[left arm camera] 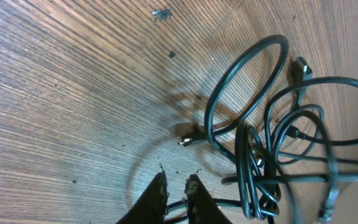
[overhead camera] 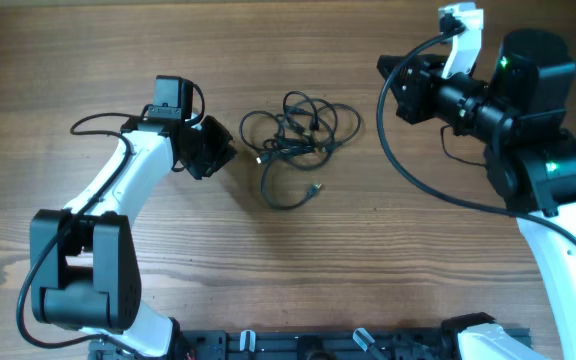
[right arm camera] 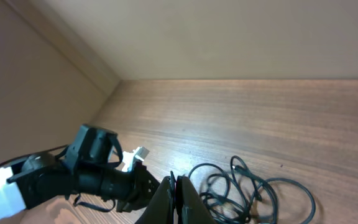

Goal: Untangle cables

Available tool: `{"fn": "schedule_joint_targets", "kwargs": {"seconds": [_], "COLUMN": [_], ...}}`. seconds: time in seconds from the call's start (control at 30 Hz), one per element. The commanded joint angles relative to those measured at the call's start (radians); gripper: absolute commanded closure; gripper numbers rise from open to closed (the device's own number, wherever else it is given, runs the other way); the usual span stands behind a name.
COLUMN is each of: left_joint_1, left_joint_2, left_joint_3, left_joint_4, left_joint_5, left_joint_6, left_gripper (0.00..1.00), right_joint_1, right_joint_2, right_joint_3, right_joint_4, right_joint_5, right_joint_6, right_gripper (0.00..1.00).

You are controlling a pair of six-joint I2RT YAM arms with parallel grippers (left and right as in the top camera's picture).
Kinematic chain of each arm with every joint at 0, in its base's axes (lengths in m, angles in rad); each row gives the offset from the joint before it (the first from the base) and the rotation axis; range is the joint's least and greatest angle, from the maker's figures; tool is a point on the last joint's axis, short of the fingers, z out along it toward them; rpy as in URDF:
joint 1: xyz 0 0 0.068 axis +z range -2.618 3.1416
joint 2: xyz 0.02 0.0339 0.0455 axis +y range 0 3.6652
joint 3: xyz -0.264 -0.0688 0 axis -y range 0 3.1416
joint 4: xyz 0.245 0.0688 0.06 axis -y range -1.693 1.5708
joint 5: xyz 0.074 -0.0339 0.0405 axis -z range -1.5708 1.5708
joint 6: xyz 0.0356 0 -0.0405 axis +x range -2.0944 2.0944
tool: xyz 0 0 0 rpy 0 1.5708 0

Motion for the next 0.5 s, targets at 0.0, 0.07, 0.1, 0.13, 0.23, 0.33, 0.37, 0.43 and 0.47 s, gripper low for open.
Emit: {"fn": "schedule_joint_targets", "kwargs": {"seconds": [0.0, 0.07, 0.1, 0.13, 0.23, 0.33, 0.37, 0.43, 0.47], "left_joint_1": [0.003, -0.002, -0.018, -0.049, -0.152, -0.245, -0.267, -0.306, -0.324], "left_joint_2": [0.009, 0.009, 0.009, 0.009, 0.010, 0.019, 0.023, 0.034, 0.044], "left_joint_3": [-0.005, -0.005, -0.005, -0.005, -0.005, -0.005, -0.005, -0.005, -0.005], "left_joint_4": [0.016, 0.050, 0.073, 0.105, 0.192, 0.192, 0.191, 0.191, 0.191], "left_joint_5": [0.010, 0.071, 0.087, 0.086, 0.046, -0.100, -0.120, -0.166, -0.197], "left_joint_6": [0.016, 0.016, 0.015, 0.015, -0.014, -0.171, -0.218, -0.272, -0.301], "left_gripper": [0.93, 0.90, 0.82, 0.58, 0.14, 0.15, 0.20, 0.28, 0.33], "right_joint_1": [0.032, 0.043, 0.043, 0.043, 0.043, 0.043, 0.043, 0.043, 0.043], "right_joint_2": [0.066, 0.116, 0.147, 0.173, 0.207, 0.213, 0.213, 0.213, 0.213], "right_joint_3": [0.007, 0.007, 0.007, 0.007, 0.007, 0.007, 0.007, 0.007, 0.007], "right_joint_4": [-0.033, -0.056, -0.061, -0.060, -0.061, -0.066, -0.070, -0.082, -0.086], "right_joint_5": [-0.020, -0.020, -0.020, -0.020, -0.020, -0.020, -0.020, -0.020, -0.019], "right_joint_6": [-0.046, -0.071, -0.071, -0.071, -0.071, -0.090, -0.097, -0.097, -0.098], "right_gripper": [0.89, 0.82, 0.79, 0.76, 0.73, 0.72, 0.72, 0.72, 0.72]}}
